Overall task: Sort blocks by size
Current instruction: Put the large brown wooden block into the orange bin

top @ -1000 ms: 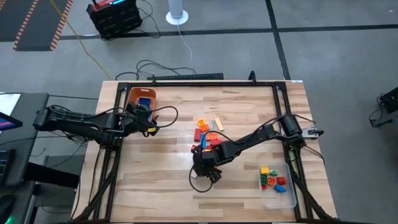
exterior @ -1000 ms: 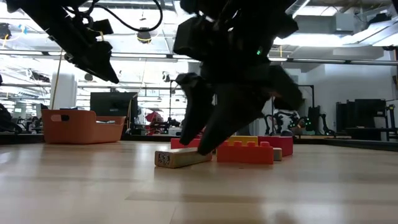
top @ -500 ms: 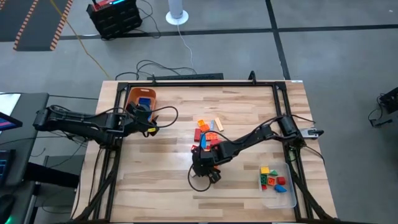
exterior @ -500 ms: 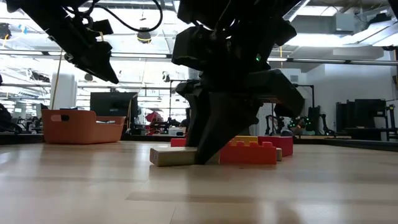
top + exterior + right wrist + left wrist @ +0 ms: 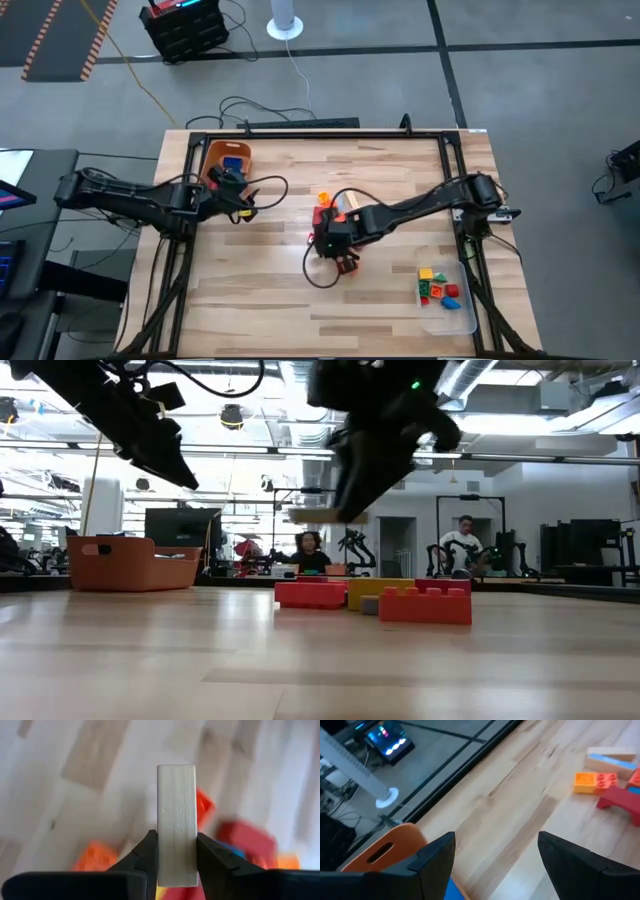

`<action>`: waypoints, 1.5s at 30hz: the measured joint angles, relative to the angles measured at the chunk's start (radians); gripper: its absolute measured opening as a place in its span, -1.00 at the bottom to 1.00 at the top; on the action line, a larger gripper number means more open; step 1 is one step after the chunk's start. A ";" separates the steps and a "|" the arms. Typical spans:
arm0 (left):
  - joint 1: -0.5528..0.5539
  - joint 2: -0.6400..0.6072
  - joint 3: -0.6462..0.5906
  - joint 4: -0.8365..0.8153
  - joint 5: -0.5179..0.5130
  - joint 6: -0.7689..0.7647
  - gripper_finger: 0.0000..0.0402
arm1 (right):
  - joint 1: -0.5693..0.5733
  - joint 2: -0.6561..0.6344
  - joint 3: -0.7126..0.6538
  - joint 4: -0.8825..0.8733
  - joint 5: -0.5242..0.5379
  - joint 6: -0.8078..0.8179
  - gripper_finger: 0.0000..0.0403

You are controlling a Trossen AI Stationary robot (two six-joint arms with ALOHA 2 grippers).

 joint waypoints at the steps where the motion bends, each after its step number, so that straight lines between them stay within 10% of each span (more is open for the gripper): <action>1: -0.005 0.000 -0.006 0.023 0.005 0.007 0.38 | 0.000 -0.018 0.000 -0.042 0.003 0.027 -0.35; 13: -0.013 0.095 -0.022 0.255 0.192 0.098 0.38 | 0.110 -0.157 -0.137 -0.249 0.032 0.344 -0.34; 24: -0.084 0.476 -0.009 0.815 0.466 0.376 0.38 | 0.119 -0.250 -0.297 0.186 0.267 0.423 -0.34; 45: -0.117 0.693 0.200 0.843 0.528 0.438 0.34 | 0.058 -0.248 -0.298 0.379 0.277 0.282 -0.34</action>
